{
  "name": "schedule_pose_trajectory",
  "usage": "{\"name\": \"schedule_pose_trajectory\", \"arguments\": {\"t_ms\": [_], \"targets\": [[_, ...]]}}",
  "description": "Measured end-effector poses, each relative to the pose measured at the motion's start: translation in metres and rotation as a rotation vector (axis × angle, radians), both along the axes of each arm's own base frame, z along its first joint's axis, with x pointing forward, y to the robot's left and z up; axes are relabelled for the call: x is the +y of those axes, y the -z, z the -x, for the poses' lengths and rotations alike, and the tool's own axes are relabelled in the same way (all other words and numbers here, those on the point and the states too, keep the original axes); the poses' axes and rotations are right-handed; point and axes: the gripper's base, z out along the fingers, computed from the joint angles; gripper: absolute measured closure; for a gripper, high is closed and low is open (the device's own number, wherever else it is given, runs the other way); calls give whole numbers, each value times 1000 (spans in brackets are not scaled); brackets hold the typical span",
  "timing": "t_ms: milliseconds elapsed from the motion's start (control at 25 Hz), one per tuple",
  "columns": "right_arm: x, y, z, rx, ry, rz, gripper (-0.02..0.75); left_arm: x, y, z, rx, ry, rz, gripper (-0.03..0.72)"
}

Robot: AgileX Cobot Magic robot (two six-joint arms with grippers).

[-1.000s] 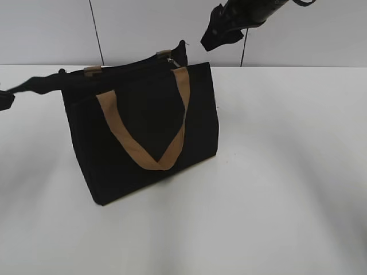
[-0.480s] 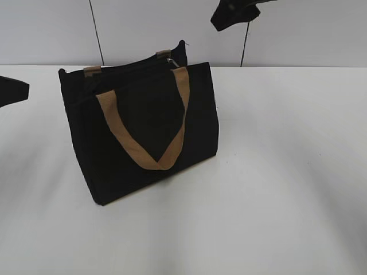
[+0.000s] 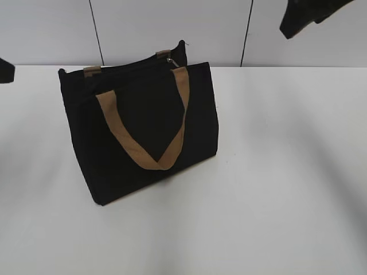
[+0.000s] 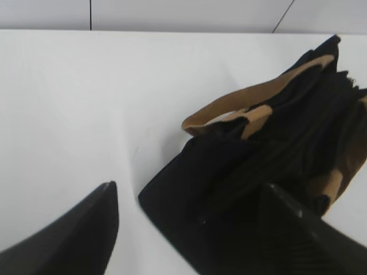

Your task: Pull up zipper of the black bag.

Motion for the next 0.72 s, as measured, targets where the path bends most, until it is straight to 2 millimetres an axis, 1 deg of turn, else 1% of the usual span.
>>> {"name": "schedule_pose_trajectory", "arguments": {"t_ms": [80, 200, 280, 360, 440, 520, 640, 720], "targets": [[-11, -2, 4, 36, 26, 14, 205, 3, -3, -1, 70, 30, -80, 130], [-26, -8, 7, 49, 63, 20, 205, 11, -4, -3, 219, 20, -197, 132], [-36, -13, 9, 39, 96, 14, 204, 19, -7, -4, 306, -36, -258, 133], [-47, -19, 11, 28, 138, 4, 204, 28, -15, -4, 354, -108, -314, 133], [-59, -25, 15, 16, 193, -8, 204, 33, -24, -2, 388, -183, -326, 133], [-69, -32, 19, 2, 242, -20, 204, 35, -33, 0, 421, -219, -328, 133], [-74, -43, 31, -22, 288, -38, 204, 36, -36, 6, 473, -231, -330, 133], [-75, -47, 47, -25, 292, -48, 204, 36, -37, 12, 506, -230, -331, 133]]}}
